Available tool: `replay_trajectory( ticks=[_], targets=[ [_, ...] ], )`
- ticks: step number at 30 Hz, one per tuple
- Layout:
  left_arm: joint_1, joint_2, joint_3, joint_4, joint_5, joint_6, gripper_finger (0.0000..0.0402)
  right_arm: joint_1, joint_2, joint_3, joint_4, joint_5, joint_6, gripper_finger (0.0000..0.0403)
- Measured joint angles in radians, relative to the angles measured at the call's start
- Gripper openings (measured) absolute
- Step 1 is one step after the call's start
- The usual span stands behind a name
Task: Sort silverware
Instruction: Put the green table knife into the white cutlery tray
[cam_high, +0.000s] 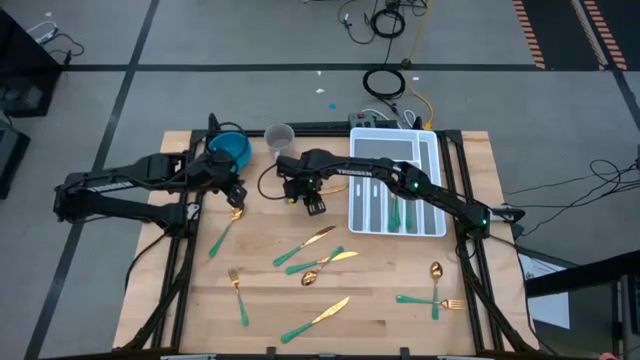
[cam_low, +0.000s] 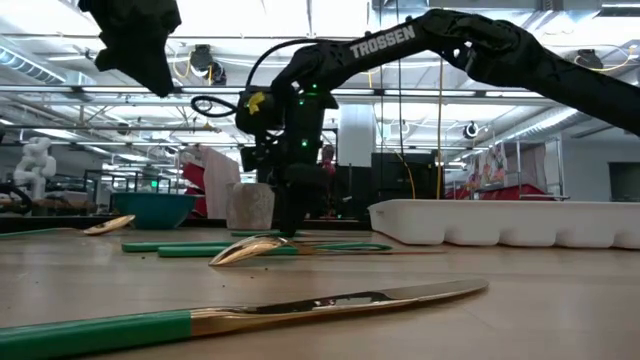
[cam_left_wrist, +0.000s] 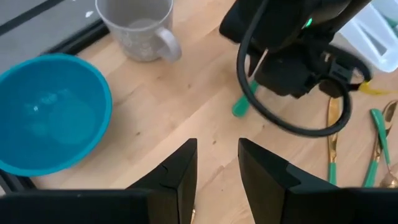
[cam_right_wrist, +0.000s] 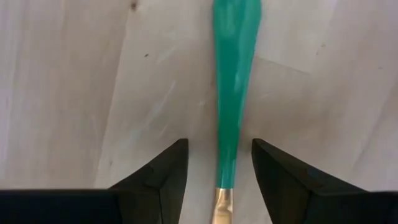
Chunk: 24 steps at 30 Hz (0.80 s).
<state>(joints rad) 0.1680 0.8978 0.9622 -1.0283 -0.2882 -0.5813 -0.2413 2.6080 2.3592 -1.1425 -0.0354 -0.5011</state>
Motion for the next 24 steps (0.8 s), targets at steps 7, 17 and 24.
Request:
replay_trajectory(
  ticks=[7, 17, 24],
  targets=[
    [0.0, 0.0, -0.027, 0.006, 0.018, -0.015, 0.0123, 0.0, 0.016, -0.007, -0.02, -0.014, -0.032, 0.0144],
    [0.0, -0.003, -0.027, 0.007, 0.019, -0.007, 0.0123, 0.008, 0.05, -0.007, -0.033, -0.019, -0.042, 0.0011],
    [0.0, -0.003, -0.027, -0.003, 0.023, -0.007, 0.0123, 0.021, 0.049, -0.008, -0.019, 0.018, -0.067, 0.0003]
  ],
)
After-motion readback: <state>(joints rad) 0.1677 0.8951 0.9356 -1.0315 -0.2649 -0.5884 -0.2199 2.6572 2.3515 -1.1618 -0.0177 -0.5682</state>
